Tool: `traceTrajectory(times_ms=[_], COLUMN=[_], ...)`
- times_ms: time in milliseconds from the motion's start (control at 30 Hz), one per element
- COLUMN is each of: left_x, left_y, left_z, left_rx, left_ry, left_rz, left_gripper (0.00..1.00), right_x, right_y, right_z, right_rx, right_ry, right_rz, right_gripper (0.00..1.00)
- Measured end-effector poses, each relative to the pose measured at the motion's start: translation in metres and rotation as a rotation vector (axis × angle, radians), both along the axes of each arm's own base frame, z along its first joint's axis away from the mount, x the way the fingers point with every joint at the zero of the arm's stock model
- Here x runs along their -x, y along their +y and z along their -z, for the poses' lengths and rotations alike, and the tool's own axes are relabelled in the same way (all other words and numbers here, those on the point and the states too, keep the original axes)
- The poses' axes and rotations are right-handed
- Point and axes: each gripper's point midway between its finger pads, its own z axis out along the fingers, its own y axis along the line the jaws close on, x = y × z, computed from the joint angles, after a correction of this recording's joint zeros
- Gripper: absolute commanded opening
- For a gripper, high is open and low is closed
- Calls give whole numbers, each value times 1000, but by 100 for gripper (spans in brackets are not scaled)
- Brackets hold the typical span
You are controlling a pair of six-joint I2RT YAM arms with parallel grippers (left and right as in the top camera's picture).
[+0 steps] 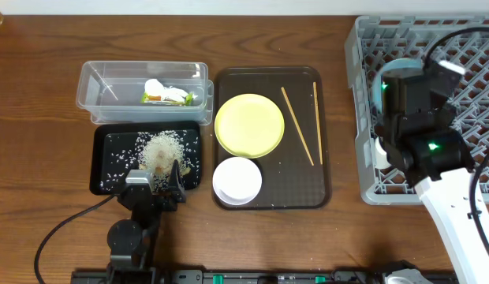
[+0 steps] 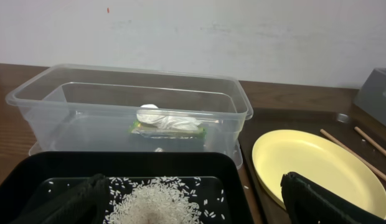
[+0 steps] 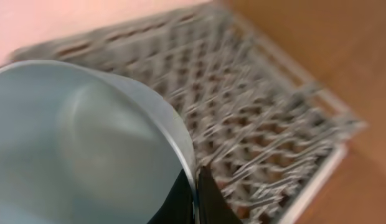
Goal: Sort waste into correct bins and load items into the dishwasher rack
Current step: 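Lift the blue bowl and place it upright in the rack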
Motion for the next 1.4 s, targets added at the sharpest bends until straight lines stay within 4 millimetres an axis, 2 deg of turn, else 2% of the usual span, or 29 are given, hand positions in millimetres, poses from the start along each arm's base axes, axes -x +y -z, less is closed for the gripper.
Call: traceTrajectory(times_ms=[133,233,300,433,533,700,900,1067,1267,1300,1400], left_x=[0,0,0,0,0,0,0,0,0,0,0], left_y=[0,0,0,0,0,0,0,0,0,0,0], left_z=[0,0,0,0,0,0,0,0,0,0,0], left_rx=[0,0,0,0,0,0,0,0,0,0,0], left_ry=[0,0,0,0,0,0,0,0,0,0,0], left_rz=[0,0,0,0,0,0,0,0,0,0,0], left_gripper=[90,90,90,90,90,90,90,90,90,90,90], right_x=[4,7,9,15,13,-2,-20,-27,-38,-40,-43], right_y=[-22,-49,-67,-101,-113,-116,-114,-105,-76,-71,-60], right_z=[-13,-25,-26,-3,23,66,101,106,102,103,111], right_rx=[81,127,155,220,251,279,315,416,493,497,490], right_ry=[-37,-93,-91,48,172,315,419,495,525,528,556], right_rz=[107,221,286,383,405,389,352,320,236,222,168], right_gripper=[1,1,1,1,1,1,1,1,3,6,25])
